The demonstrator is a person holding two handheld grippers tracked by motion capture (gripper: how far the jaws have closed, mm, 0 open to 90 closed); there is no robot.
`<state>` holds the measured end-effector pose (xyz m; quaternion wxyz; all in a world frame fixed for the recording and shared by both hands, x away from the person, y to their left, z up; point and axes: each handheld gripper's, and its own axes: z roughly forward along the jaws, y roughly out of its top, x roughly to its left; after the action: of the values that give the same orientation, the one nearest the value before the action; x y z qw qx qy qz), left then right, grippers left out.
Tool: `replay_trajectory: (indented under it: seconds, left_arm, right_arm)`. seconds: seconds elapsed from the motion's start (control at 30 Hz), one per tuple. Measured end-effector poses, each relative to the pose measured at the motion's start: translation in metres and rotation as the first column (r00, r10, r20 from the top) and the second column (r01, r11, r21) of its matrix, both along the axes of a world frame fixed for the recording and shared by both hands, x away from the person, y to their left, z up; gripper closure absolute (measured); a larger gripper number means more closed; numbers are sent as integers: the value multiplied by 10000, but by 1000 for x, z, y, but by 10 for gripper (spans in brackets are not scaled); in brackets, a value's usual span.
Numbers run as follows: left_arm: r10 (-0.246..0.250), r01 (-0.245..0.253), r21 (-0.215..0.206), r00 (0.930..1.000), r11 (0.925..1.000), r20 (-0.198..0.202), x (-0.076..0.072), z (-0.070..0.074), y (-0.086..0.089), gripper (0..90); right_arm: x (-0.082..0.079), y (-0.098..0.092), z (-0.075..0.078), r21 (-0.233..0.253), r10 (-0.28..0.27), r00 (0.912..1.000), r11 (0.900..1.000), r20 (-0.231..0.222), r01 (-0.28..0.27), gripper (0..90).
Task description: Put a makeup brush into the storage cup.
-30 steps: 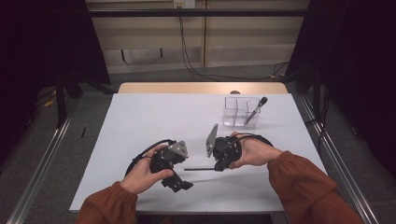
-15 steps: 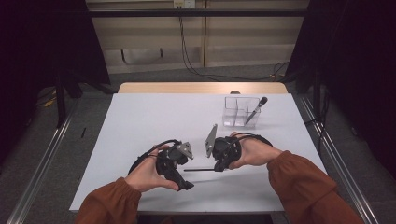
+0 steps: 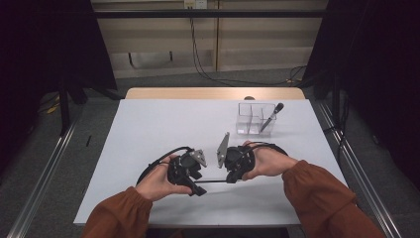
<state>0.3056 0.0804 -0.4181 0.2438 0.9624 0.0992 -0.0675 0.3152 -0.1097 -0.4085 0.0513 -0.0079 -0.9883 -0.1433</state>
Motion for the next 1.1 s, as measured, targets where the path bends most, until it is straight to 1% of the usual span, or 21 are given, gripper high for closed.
replay_trajectory:
  seconds: [0.03, 0.1, 0.13, 0.17, 0.2, 0.23, 0.27, 0.33, 0.37, 0.43, 0.47, 0.5, 0.6, 0.67, 0.77, 0.83, 0.87, 0.9, 1.03, 1.07, 1.1]
  left_arm:
    - [93, -93, -62, 10000, 9999, 13, 0, 1, 0, 452]
    - [72, -72, 8, 10000, 10000, -2, 1, 1, 0, 497]
    - [161, -161, -19, 9997, 9999, 187, 1, 1, 1, 512]
    - [125, -127, 106, 9997, 9999, 191, 1, 0, 0, 509]
    - [157, -159, 196, 9998, 9997, 103, 1, -1, 0, 481]
    - [189, -192, 164, 9997, 9997, 174, 1, -1, 0, 506]
    - [200, -202, 133, 9997, 9997, 118, 1, -1, 0, 548]
    - [333, -333, 22, 9994, 9994, 56, 3, -1, 0, 588]
    - [311, -311, -41, 9995, 9995, -2, 4, -1, 0, 599]
    - [292, -293, -123, 9996, 9995, -28, 4, -2, -1, 656]
    - [186, -186, -98, 9998, 9998, -87, 4, -3, -1, 674]
    - [177, -178, -91, 9998, 9998, -89, 3, -3, -1, 712]
    - [211, -213, -159, 9997, 9996, -97, 4, -3, -2, 759]
    - [229, -233, -302, 9997, 9993, -130, 4, -4, -2, 799]
    - [321, -325, -391, 9994, 9987, -103, 4, -3, -2, 812]
    - [265, -266, -324, 9996, 9991, -24, 3, -4, -3, 819]
    - [308, -310, -336, 9995, 9990, -47, 3, -4, -4, 820]
    - [270, -274, -279, 9996, 9992, -120, 3, -5, -4, 825]
    - [70, -74, -221, 9998, 9997, -160, 1, -7, -8, 849]
    - [35, -41, -190, 9996, 9998, -298, 1, -8, -8, 851]
    - [52, -57, -196, 9996, 9998, -261, 1, -9, -8, 853]
  right_arm:
    - [0, 0, 0, 6, -9, 10000, 10000, 5, 9, 865]
    - [0, 0, 0, -1, -2, 10000, 10000, 38, 2, 865]
    - [0, 0, 0, 48, -5, 10000, 10000, 17, 5, 864]
    - [0, 0, 0, 32, 15, 10000, 10000, 14, -15, 865]
    - [0, 0, -1, 69, 69, 9999, 10000, 79, -70, 865]
    - [0, 0, -1, 89, 60, 10000, 9999, 73, -61, 865]
    - [0, 0, -1, 107, 66, 10000, 9999, 56, -67, 865]
    - [0, 0, -2, 115, 93, 10000, 9999, 13, -94, 865]
    - [-1, 0, -2, 101, 41, 10000, 9999, -40, -40, 864]
    - [-1, 0, -3, 103, 50, 10000, 9999, -44, -50, 865]
    - [-1, 0, -3, 94, 45, 10000, 9999, -74, -44, 865]
    - [-1, 0, -4, 120, 47, 10000, 9999, -71, -46, 865]
    - [-1, -1, -4, 141, 12, 10000, 9999, -66, -11, 865]
    - [-1, -1, -4, 181, 52, 10000, 9998, -42, -52, 865]
    - [-1, -2, -3, 213, 46, 10000, 9998, 22, -47, 864]
    - [0, -3, -2, 234, -11, 10000, 9997, 38, 10, 864]
    - [0, -4, -2, 226, 34, 10000, 9997, 82, -35, 864]
    - [0, -4, -2, 216, 35, 9999, 9998, 143, -38, 863]
    - [0, -5, -2, 171, 81, 9997, 9998, 211, -84, 852]
    - [0, -5, -3, 153, 27, 9998, 9999, 219, -31, 848]
    - [0, -5, -3, 141, -14, 9997, 9999, 232, 11, 846]
